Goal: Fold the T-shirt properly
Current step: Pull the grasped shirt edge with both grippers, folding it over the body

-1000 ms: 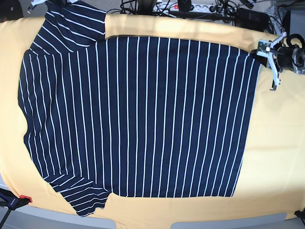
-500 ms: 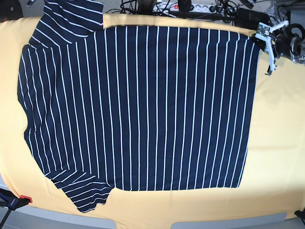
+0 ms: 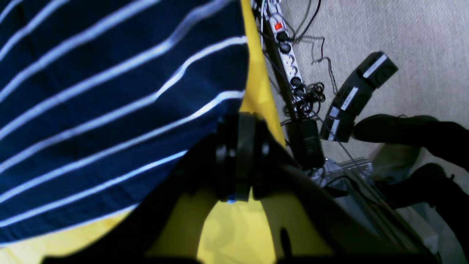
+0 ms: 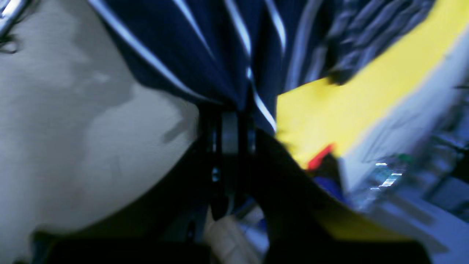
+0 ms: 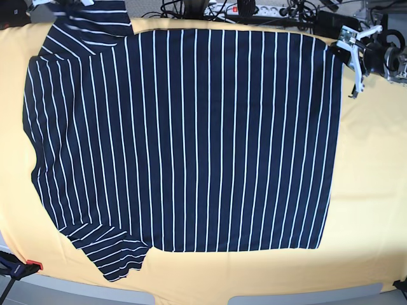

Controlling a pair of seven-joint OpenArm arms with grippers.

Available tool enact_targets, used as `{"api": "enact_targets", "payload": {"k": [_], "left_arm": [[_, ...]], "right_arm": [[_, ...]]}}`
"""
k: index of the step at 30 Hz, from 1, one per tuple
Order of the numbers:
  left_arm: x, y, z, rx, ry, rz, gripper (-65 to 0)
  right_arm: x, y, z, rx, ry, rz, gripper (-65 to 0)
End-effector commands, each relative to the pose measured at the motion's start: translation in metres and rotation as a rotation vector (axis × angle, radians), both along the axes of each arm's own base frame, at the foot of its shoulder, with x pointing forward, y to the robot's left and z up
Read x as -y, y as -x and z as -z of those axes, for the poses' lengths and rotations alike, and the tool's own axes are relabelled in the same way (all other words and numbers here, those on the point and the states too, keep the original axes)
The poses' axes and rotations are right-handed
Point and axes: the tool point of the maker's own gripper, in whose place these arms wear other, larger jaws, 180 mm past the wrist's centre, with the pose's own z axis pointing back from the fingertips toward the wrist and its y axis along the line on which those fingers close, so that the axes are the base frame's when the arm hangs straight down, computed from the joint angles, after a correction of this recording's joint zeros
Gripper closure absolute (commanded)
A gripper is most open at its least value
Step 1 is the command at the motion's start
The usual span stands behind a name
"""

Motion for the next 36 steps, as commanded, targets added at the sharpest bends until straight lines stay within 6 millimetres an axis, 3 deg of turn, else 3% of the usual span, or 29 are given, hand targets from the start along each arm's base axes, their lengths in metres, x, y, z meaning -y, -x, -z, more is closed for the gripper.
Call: {"api": "enact_targets", "payload": {"k": [1, 7, 13, 18, 25, 30, 36], "left_arm": [[0.003, -0.004, -0.009, 0.008, 0.011, 0.022, 0.0], [0.019, -0.004, -0.018, 0.028, 0.046, 0.06, 0.0], [0.019, -0.022, -0.026, 0.088, 0.045, 0.06, 0.0], [0.017, -0.039, -0.034, 0.148, 0.039, 0.057, 0.0], [0.008, -0.052, -0.027, 0.206, -0.024, 0.017, 0.0], [0.001, -0.055, -0.021, 0.209, -0.036, -0.014, 0.0], [-0.005, -0.082, -0.024, 0.286, -0.031, -0.07, 0.0]], "right_arm": [[-0.001, -0.008, -0.01, 0.054, 0.007, -0.02, 0.0], [0.011, -0.037, -0.031, 0.202, 0.072, -0.091, 0.0], [0.024, -0.069, -0.045, 0.292, 0.117, -0.137, 0.0], [0.007, -0.09, -0.036, 0.276, -0.031, -0.17, 0.0], [0.001, -0.123, -0.047, 0.366, -0.054, -0.188, 0.0], [-0.004, -0.131, -0.049, 0.372, -0.096, -0.21, 0.0], [-0.012, -0.14, -0.052, 0.391, -0.112, -0.257, 0.0]]}}
